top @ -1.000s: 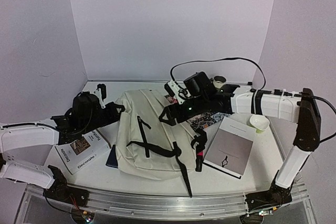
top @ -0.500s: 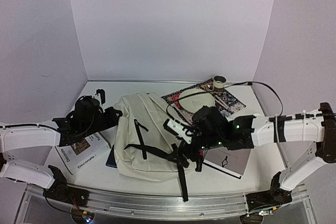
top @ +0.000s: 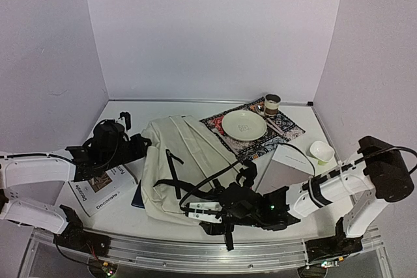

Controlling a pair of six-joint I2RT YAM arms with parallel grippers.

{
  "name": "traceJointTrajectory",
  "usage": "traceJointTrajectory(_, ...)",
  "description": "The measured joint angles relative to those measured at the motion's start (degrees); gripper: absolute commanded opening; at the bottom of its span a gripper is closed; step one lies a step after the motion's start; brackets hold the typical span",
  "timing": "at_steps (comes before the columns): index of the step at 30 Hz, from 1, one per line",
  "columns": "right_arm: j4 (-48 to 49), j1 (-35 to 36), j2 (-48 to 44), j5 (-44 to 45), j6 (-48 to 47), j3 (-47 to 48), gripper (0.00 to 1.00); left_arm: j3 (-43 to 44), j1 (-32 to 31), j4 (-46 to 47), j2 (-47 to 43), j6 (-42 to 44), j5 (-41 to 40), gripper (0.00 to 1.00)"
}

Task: Pack the student bag
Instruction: Put down the student bag with the book.

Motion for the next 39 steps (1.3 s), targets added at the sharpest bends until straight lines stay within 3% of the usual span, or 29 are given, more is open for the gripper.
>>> traceJointTrajectory(11, -1.2, 1.6, 3.5, 9.9, -8.8, 4.0, 0.11, 0.0, 0.0, -2.9, -2.3, 0.2, -0.5, 0.00)
traceJointTrajectory(14, -6.4, 1.6, 1.8, 11.4, -11.6, 6.6, 0.02, 0.0, 0.1, -4.1, -3.9, 0.2, -1.1, 0.00)
traceJointTrajectory(23, -20.2, 1.6, -5.3, 15.8, -22.8, 14.8, 0.00, 0.0, 0.5, -5.1, -8.4, 0.0, -1.4, 0.00)
traceJointTrajectory(31, -23.1, 0.9, -10.6, 19.5, -30.9, 14.7, 0.00, -0.5, 0.6, -1.2, -7.7, -2.4, 4.6, 0.00)
traceJointTrajectory(35, -22.8, -0.5, -13.6, 20.0, -32.2, 11.1, 0.00, -2.3, 0.5, 1.8, -5.3, -3.7, 8.2, 0.05)
traceJointTrajectory(39, -22.5, -1.8, -14.3, 19.9, -32.5, 6.4, 0.16, -5.1, -0.1, 4.1, -3.3, -4.5, 12.0, 0.12)
